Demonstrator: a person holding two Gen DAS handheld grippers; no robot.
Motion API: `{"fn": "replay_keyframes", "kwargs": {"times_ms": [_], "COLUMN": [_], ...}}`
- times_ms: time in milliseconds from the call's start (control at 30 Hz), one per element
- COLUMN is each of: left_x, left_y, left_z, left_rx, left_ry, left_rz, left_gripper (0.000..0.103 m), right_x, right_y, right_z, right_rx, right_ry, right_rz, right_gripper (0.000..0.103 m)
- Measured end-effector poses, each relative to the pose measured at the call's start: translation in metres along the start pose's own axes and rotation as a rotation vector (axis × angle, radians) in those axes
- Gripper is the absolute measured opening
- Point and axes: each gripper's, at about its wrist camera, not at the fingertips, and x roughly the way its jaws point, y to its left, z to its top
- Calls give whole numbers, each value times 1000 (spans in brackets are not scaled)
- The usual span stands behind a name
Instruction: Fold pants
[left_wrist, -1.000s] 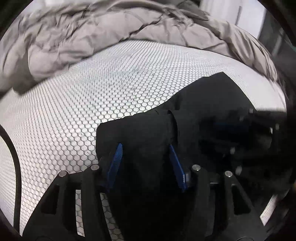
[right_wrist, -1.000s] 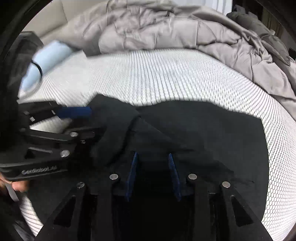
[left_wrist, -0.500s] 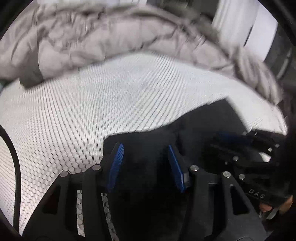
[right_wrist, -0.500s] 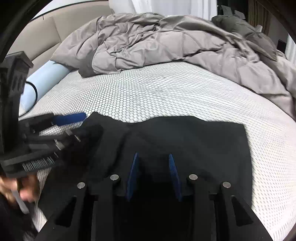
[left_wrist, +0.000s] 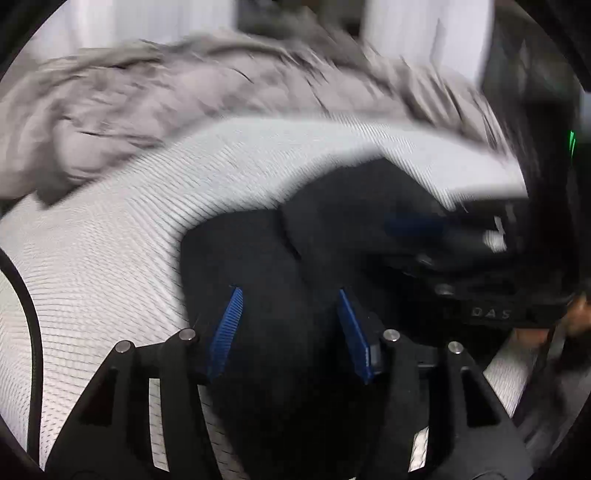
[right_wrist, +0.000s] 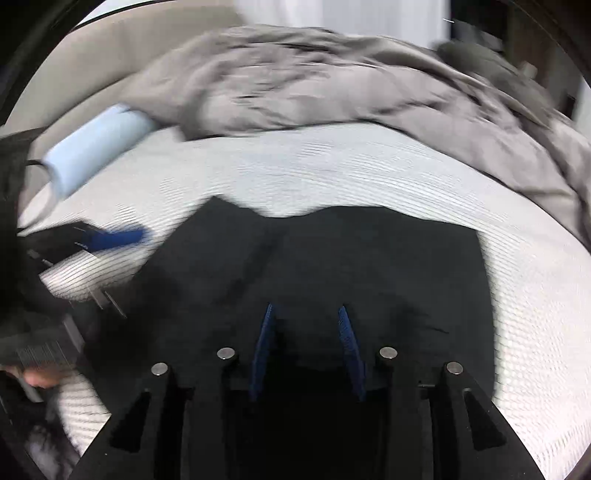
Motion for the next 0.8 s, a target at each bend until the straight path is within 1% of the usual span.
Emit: {"fn": "replay_keyframes", "kwargs": {"times_ms": [33, 67, 100, 167, 200, 233, 267, 300, 333, 367, 400, 433, 467, 500, 533, 567, 633, 667, 700, 733, 800], "left_x": [10, 12, 7, -5, -14, -19, -27, -32, -34, -33, -29, -22, -17, -13, -13, -15, -26, -32, -39, -43, -47], "left_y": [-2, 0, 4, 14, 20, 20, 18, 16, 11, 3, -9, -16, -22, -27, -27, -27, -20, -17, -15, -16, -24], "left_z": [-6, -10, -14, -21, -25, -26, -26, -28, -27, -28, -30, -29, -33, -36, -38, -40, -43, -44, -45, -47, -44], "left_rx": [12, 14, 11, -22, -54, -73, -86, -83, -59, -25, 24, 64, 99, 133, 143, 150, 130, 110, 88, 77, 76], "left_ry": [30, 32, 29, 28, 9, -8, -28, -41, -52, -44, -20, 5, 26, 49, 57, 58, 52, 31, 2, -9, -43], "left_rz": [19, 21, 5, 7, 8, 17, 31, 17, -38, -74, -94, -92, -66, -37, -33, -30, -30, -39, -57, -69, -98], "left_gripper": [53, 53, 53, 54, 54, 52, 52, 52, 52, 52, 52, 53, 54, 54, 54, 54, 54, 54, 54, 54, 54], "right_x": [8, 22, 30, 25, 18, 10, 5, -2, -10, -13, -12, -12, -7, 0, 9, 11, -1, -10, -16, -27, -39], "right_y": [5, 10, 9, -1, -13, -22, -28, -31, -30, -25, -13, -2, 12, 17, 21, 20, 4, -7, -16, -25, -30], "right_z": [-1, -5, -11, -19, -22, -26, -26, -26, -26, -25, -23, -23, -25, -29, -35, -39, -45, -48, -51, -54, -57], "right_rx": [-18, -49, -78, -92, -75, -52, -31, -1, 25, 26, 10, -14, -51, -84, -119, -136, -121, -103, -88, -57, -13], "right_ry": [24, 75, 100, 88, 102, 97, 86, 64, 40, 26, 13, 7, 25, 53, 83, 89, 105, 99, 87, 60, 22], "right_rz": [16, 11, -21, -68, -126, -137, -120, -101, -84, -53, 0, 52, 72, 60, 18, 0, -37, -65, -62, -55, -57], "right_gripper": [40, 40, 40, 41, 41, 41, 40, 40, 41, 41, 41, 41, 42, 42, 42, 43, 43, 43, 42, 43, 43]}}
